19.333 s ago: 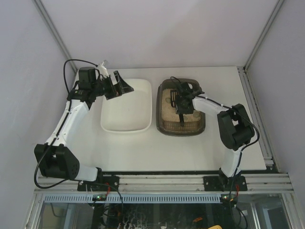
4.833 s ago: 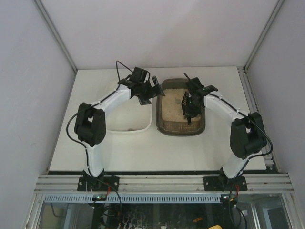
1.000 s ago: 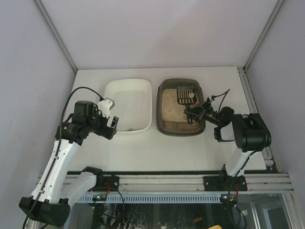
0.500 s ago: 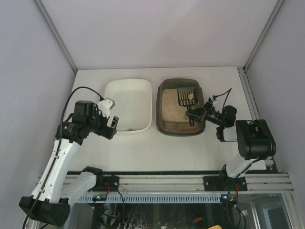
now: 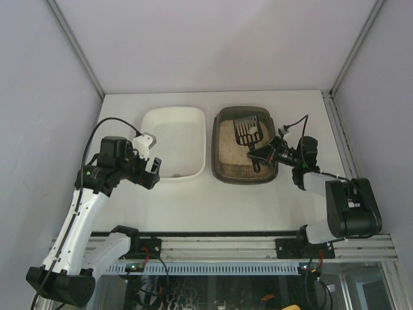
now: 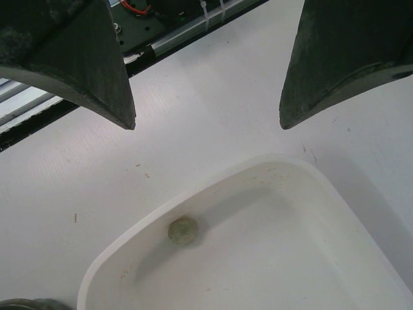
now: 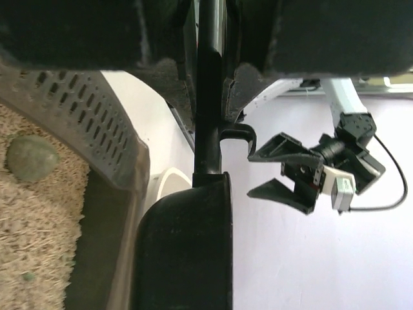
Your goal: Clean the litter box
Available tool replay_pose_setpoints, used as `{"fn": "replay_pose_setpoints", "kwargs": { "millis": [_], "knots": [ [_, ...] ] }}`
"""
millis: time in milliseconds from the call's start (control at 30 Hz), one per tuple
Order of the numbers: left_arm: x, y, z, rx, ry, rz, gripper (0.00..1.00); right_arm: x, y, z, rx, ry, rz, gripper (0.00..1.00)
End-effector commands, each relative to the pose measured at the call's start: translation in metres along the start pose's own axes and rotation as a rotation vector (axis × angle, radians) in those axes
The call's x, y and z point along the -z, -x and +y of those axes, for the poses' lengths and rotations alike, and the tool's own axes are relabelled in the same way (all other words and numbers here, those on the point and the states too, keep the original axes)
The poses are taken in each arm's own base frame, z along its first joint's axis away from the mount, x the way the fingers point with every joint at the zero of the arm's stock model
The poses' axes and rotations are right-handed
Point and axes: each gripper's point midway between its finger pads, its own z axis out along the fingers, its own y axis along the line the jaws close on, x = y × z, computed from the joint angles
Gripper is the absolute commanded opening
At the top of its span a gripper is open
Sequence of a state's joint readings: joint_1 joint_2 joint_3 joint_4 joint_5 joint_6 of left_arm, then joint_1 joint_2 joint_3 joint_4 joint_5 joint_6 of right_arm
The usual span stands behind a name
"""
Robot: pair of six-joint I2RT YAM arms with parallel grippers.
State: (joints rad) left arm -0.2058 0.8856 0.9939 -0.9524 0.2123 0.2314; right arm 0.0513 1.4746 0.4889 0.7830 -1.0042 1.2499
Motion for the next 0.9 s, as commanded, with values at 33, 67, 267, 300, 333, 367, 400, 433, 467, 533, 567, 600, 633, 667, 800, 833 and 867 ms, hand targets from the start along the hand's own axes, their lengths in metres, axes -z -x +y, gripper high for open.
{"fn": "replay_pose_setpoints", "kwargs": {
  "millis": [33,67,267,300,333,367,400,433,467,533,567,600,633,667,800,833,867],
  "knots": [
    [0.000,0.000,-0.006,-0.013,-0.038,-0.032,0.96,-0.002,-0.001,0.030,0.229,0.019,0.001,0.00],
    [0.001,0.000,-0.006,-0.012,-0.039,-0.034,0.96,-0.004,-0.005,0.031,0.272,-0.008,0.018,0.00],
    [0.000,-0.001,-0.008,-0.001,-0.060,-0.040,0.96,0.001,-0.014,0.051,0.382,0.035,0.049,0.00],
    [0.000,-0.002,-0.008,0.000,-0.061,-0.041,0.97,0.002,-0.015,0.053,0.398,0.042,0.052,0.00],
    [0.000,-0.002,-0.009,0.001,-0.062,-0.043,0.97,0.002,-0.017,0.055,0.420,0.051,0.059,0.00],
    [0.000,-0.002,-0.009,0.002,-0.064,-0.045,0.97,0.002,-0.020,0.057,0.442,0.058,0.067,0.00],
    [0.000,-0.003,-0.009,0.005,-0.065,-0.045,0.97,0.001,-0.023,0.058,0.463,0.062,0.074,0.00],
    [0.000,-0.004,-0.009,0.009,-0.066,-0.047,0.97,0.000,-0.027,0.059,0.486,0.066,0.084,0.00],
    [0.000,-0.005,-0.009,0.012,-0.068,-0.048,0.97,-0.001,-0.031,0.060,0.511,0.071,0.093,0.00],
    [-0.001,-0.005,-0.008,0.015,-0.070,-0.047,0.97,-0.003,-0.036,0.059,0.550,0.061,0.098,0.00],
    [-0.001,-0.006,-0.008,0.016,-0.070,-0.046,0.97,-0.004,-0.038,0.058,0.563,0.056,0.097,0.00],
    [-0.001,-0.006,-0.008,0.017,-0.070,-0.046,0.97,-0.006,-0.038,0.058,0.569,0.052,0.096,0.00],
    [-0.001,-0.006,-0.008,0.017,-0.071,-0.046,0.97,-0.007,-0.039,0.057,0.565,0.053,0.099,0.00],
    [-0.001,-0.006,-0.008,0.018,-0.070,-0.046,0.97,-0.009,-0.039,0.056,0.550,0.051,0.101,0.00],
    [0.005,0.000,-0.001,0.031,-0.033,-0.069,0.97,-0.025,-0.039,0.048,0.468,-0.031,0.102,0.00],
    [0.009,0.004,0.004,0.053,-0.017,-0.086,0.98,-0.032,-0.039,0.047,0.487,-0.071,0.107,0.00],
    [0.014,0.010,0.007,0.081,-0.023,-0.103,0.99,-0.038,-0.042,0.044,0.500,-0.127,0.118,0.00]
  ]
}}
